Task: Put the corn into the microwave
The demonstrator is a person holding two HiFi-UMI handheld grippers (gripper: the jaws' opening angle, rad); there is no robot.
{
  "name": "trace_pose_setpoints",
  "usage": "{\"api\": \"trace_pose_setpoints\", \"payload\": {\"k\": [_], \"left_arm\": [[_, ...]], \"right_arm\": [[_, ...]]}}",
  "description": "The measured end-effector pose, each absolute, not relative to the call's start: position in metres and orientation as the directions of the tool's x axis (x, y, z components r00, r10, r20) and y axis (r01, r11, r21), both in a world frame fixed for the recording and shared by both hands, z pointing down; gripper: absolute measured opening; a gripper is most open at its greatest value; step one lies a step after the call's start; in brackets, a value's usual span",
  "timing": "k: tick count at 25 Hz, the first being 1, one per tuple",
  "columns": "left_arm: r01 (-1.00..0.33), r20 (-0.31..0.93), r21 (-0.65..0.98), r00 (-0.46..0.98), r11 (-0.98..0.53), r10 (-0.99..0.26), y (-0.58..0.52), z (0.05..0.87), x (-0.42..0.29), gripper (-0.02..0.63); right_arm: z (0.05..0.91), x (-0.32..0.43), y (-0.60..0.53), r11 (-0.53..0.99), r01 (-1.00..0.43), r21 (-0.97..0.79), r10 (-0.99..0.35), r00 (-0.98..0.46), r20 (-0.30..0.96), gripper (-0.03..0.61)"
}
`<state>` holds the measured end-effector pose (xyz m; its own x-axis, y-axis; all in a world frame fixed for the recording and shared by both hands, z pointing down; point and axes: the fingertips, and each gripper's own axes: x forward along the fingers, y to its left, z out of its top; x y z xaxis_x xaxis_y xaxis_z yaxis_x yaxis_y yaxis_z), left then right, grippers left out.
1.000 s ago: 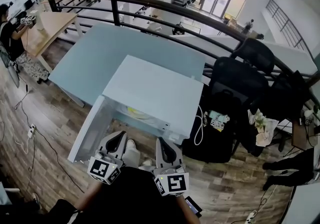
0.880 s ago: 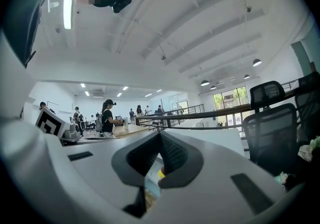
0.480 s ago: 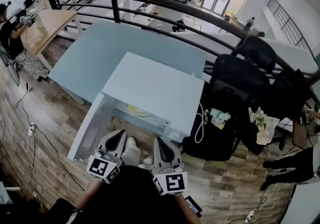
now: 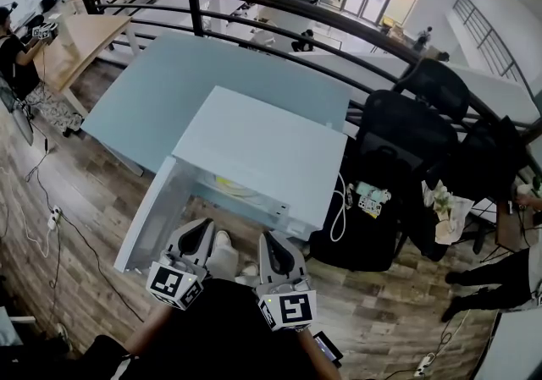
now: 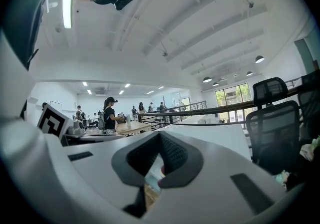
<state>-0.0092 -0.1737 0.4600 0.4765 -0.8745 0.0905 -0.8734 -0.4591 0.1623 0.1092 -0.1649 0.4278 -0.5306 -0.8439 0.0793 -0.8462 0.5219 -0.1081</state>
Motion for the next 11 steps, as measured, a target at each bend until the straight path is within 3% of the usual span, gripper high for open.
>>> {"api": "trace_pose_setpoints", "payload": {"k": [11], "left_arm": [[-0.874, 0.086, 0.172, 0.472, -0.454, -0.877, -0.1784, 0.467, -0.0126, 0.003]], "right_arm": [[0.4318, 0.1049, -0.1704, 0.533, -0.84, -0.105, -0.836, -0.541, 0.086, 0.008]]}}
